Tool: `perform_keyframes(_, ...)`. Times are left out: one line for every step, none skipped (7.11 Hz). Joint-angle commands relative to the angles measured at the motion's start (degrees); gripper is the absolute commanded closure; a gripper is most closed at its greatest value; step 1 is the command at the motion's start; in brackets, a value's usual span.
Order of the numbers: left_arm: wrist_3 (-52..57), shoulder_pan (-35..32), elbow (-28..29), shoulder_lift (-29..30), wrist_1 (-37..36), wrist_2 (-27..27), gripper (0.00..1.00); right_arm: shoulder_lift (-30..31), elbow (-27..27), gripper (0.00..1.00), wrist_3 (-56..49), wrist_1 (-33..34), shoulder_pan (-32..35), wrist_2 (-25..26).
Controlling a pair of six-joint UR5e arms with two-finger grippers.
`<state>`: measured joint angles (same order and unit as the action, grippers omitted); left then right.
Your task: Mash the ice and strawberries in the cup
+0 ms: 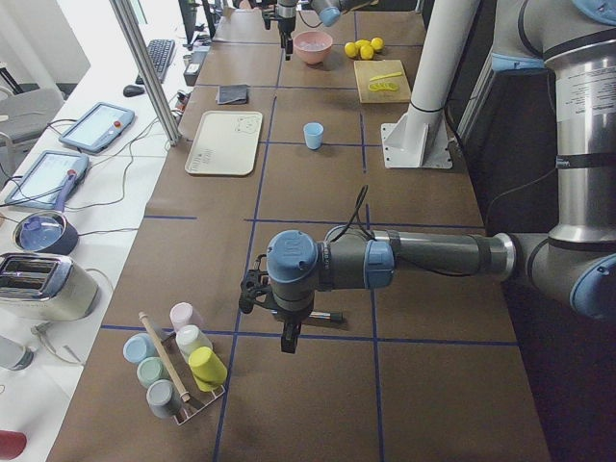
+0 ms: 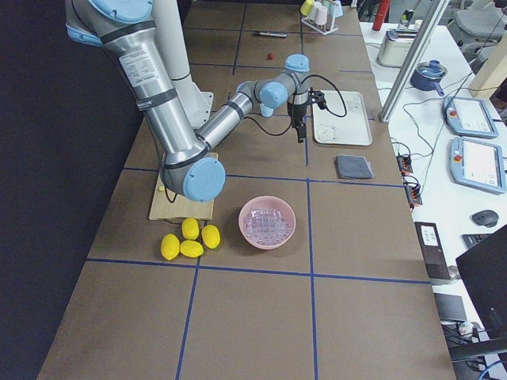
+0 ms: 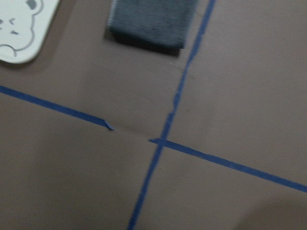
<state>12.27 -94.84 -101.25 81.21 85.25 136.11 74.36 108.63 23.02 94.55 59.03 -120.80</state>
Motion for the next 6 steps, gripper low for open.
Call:
perform_keyframes(-0.05,0.0,-0.08,-0.09,-0.09,0.03,0.0,11.02,2.2,0.01,-16.62,0.02,12.72,-7.05)
perform_keyframes(-0.05,0.0,-0.43,-0.09,-0.09,0.03,0.0,16.55,2.11,0.01,-24.26,0.02,18.26,-7.78)
perform_keyframes(-0.05,0.0,-0.61,-0.09,-0.09,0.03,0.0,20.26,1.85,0.01,-29.12,0.1,23.53,-8.22)
perform_keyframes(-0.05,0.0,-0.7,-0.09,-0.09,0.03,0.0,23.95,1.68,0.01,-30.04,0.1,27.15,-8.66)
perform_keyframes(-0.14,0.0,-0.96,0.0,-0.09,0.03,0.0,26.51,0.98,0.01,-31.36,0.02,30.76,-8.75)
perform_keyframes(-0.14,0.0,-1.05,0.35,0.0,0.03,0.0,28.97,0.71,0.01,-33.37,0.1,32.45,-9.01)
